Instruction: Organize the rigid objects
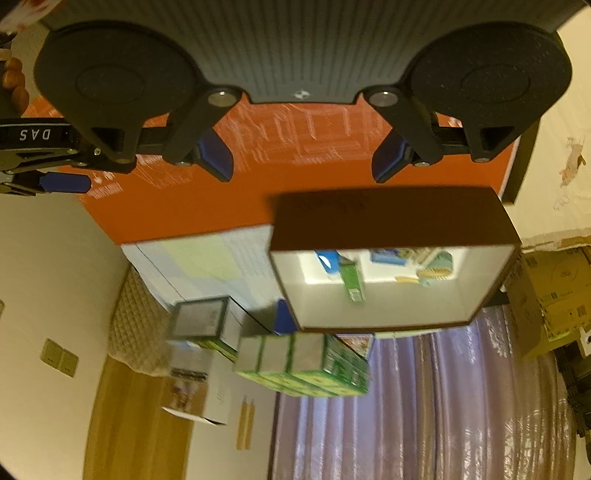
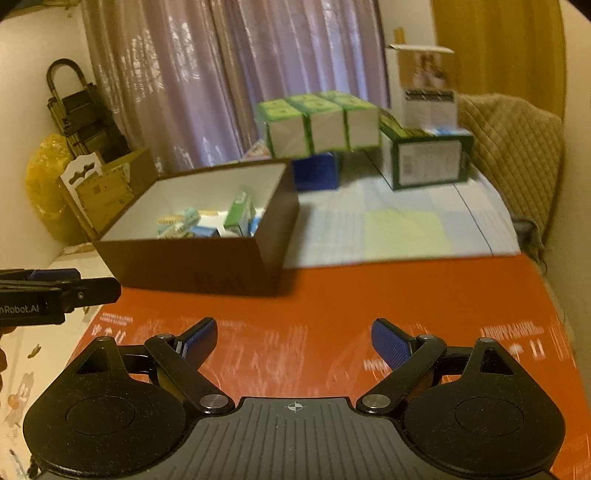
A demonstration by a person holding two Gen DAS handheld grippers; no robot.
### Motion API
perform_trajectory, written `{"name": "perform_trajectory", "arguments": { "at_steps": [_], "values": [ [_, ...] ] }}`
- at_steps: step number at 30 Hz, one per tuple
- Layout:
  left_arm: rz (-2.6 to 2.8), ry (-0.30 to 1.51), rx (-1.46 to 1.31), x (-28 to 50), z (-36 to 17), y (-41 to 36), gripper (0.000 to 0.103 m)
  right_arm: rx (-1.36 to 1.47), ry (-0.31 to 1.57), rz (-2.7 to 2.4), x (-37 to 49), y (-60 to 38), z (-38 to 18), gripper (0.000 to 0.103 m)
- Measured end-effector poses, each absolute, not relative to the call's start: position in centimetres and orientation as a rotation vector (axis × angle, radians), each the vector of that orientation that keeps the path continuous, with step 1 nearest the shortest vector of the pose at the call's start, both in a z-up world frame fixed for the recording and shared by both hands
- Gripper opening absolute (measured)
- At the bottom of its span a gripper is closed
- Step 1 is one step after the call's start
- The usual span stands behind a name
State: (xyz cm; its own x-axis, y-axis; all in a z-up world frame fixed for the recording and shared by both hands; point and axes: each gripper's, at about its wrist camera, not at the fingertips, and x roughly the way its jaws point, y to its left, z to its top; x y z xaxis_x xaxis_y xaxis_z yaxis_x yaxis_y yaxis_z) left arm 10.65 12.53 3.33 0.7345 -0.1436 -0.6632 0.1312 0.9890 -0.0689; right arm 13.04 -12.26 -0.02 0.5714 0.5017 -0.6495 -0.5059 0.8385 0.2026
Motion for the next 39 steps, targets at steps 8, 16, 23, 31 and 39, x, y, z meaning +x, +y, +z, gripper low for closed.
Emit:
{"name": "perform_trajectory", "arguments": {
  "at_steps": [8, 16, 23, 31, 39],
  "values": [
    [-0.181, 0.776, -0.018, 6.8, 2.2, 8.9, 0.079, 0.018, 0.813, 0.539, 9.7, -17.2, -0.5, 0.088],
    [-0.215, 0.809, -0.009, 3.5, 1.5, 6.1, 0.079, 0.033, 0.844, 0.511, 6.8, -20.7, 0.0, 0.088],
    [-0.241, 0.830, -0.007, 1.3, 1.0, 4.7, 0.079, 0.033, 0.871, 0.488, 4.8, -22.5, -0.3, 0.088],
    [-0.237, 0.843, -0.004, -0.3, 0.8, 4.3, 0.079, 0.033, 0.891, 0.476, 3.2, -23.5, -0.5, 0.088],
    [-0.238, 0.843, -0.001, -1.6, 0.8, 3.9, 0.079, 0.025, 0.900, 0.468, 2.0, -23.9, -0.7, 0.088]
  ]
}}
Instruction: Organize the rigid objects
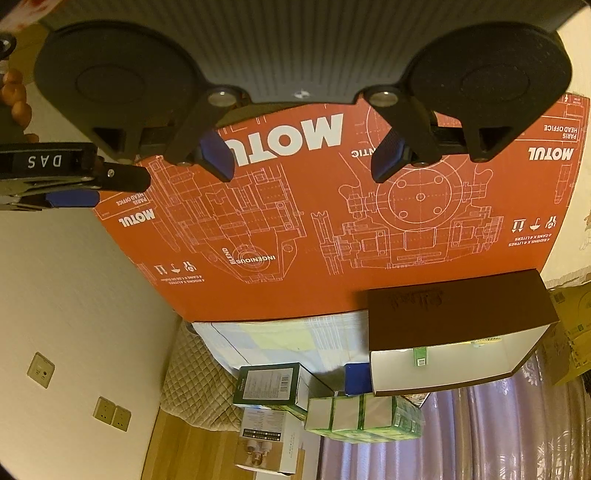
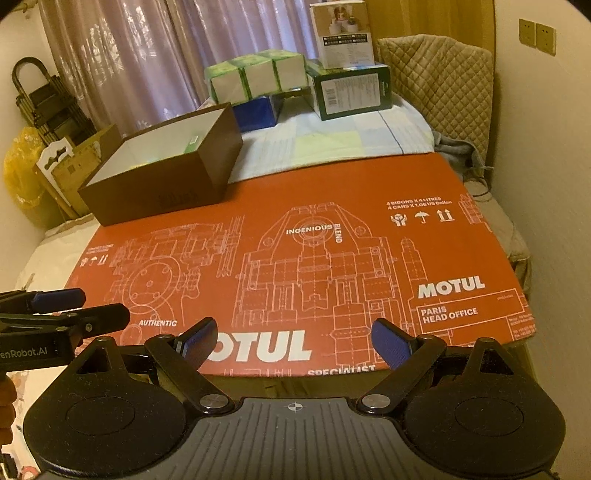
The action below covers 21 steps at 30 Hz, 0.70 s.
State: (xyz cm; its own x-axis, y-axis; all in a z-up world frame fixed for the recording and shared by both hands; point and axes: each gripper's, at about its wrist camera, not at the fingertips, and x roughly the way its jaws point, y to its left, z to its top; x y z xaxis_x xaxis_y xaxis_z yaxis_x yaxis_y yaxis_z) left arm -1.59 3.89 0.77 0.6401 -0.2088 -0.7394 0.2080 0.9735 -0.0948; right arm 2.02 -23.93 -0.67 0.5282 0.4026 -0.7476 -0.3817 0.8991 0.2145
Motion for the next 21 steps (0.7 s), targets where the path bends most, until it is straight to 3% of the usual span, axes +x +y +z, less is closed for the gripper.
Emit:
{"name": "perform_trajectory", "arguments": {
  "at_steps": [21],
  "values": [
    [-0.240, 0.850, 0.001, -1.77, 0.52, 4.22, 0.079, 0.008, 0.910, 0.468, 1.45, -23.48, -0.95, 0.088]
  ]
}}
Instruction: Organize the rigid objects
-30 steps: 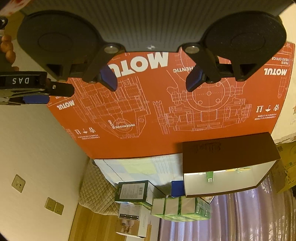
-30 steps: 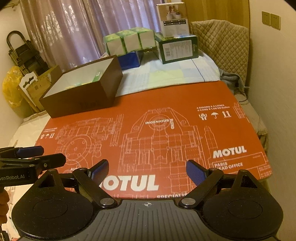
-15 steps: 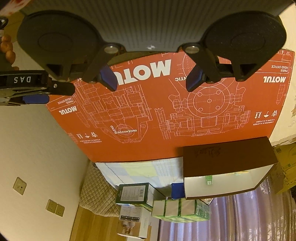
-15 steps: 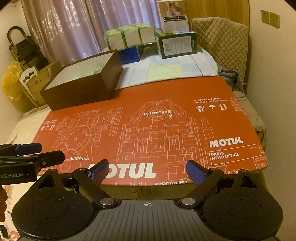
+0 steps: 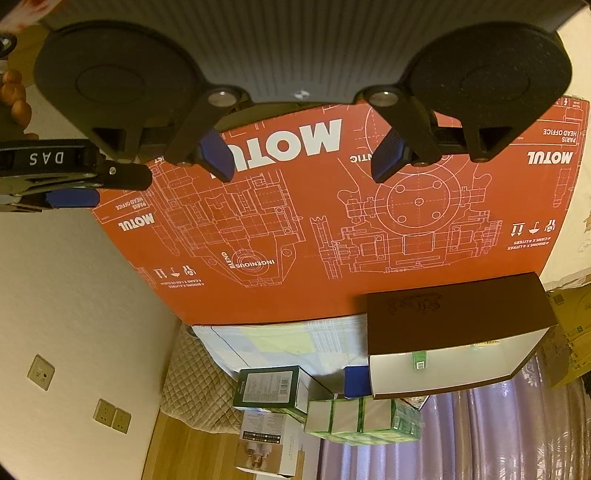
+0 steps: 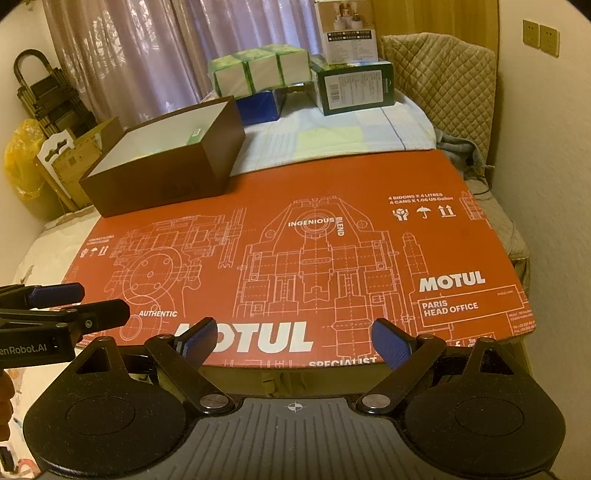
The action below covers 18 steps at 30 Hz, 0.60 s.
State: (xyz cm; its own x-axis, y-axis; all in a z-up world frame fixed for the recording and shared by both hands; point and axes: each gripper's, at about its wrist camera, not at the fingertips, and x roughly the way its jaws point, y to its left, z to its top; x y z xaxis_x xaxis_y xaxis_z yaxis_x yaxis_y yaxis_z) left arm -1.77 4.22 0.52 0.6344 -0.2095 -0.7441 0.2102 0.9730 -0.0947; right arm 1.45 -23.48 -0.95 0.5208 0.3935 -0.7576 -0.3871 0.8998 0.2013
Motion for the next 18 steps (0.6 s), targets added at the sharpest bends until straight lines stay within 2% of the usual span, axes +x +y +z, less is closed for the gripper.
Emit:
{"name": "perform_trajectory", "arguments": {
  "at_steps": [18],
  "values": [
    [-0.254, 0.859, 0.001, -1.0, 0.1, 4.5, 0.079, -0.004, 0.924, 0.457, 1.5, -22.4, -1.3, 0.088]
  ]
}}
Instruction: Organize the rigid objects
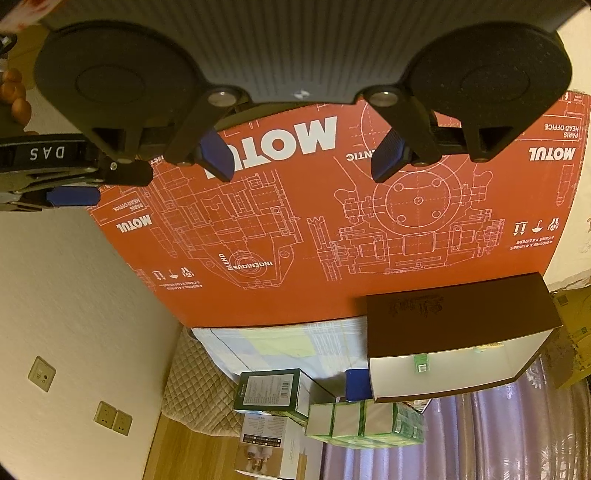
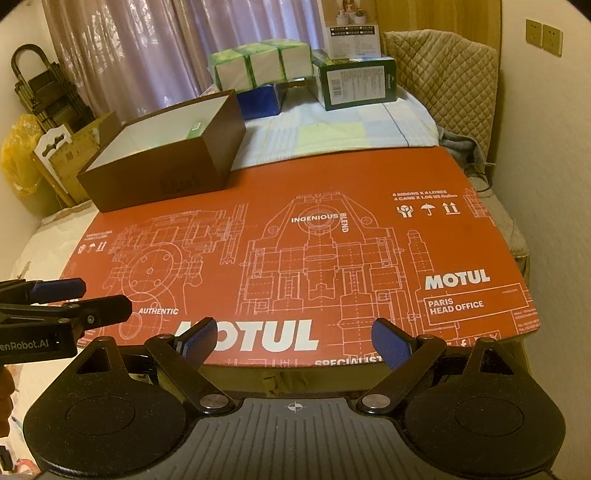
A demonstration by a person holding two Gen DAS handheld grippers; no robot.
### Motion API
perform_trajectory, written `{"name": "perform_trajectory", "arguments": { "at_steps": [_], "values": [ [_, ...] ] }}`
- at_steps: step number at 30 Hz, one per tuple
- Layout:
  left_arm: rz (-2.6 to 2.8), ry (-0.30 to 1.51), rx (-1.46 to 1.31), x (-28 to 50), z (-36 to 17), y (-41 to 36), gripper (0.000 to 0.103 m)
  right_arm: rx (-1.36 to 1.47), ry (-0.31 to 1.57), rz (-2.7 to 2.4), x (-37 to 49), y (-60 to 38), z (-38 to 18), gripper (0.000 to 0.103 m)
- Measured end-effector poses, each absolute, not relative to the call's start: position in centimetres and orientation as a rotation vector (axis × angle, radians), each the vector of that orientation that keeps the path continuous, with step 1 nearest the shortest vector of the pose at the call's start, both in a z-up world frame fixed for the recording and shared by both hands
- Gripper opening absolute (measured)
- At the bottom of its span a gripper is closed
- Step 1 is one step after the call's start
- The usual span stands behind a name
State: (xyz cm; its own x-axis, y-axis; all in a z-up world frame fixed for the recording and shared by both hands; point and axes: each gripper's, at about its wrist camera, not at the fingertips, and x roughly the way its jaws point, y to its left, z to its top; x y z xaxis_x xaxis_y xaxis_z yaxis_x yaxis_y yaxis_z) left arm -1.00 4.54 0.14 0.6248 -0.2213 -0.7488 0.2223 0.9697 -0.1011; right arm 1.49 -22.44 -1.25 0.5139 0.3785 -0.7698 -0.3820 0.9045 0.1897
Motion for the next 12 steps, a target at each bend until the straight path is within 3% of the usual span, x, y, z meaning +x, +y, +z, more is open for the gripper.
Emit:
{"name": "perform_trajectory", "arguments": {
  "at_steps": [12],
  "values": [
    [-0.295, 0.871, 0.029, 0.7, 0.0, 3.9, 0.079, 0.024, 0.932, 0.418, 2.2, -22.7, -1.2, 0.088]
  ]
}}
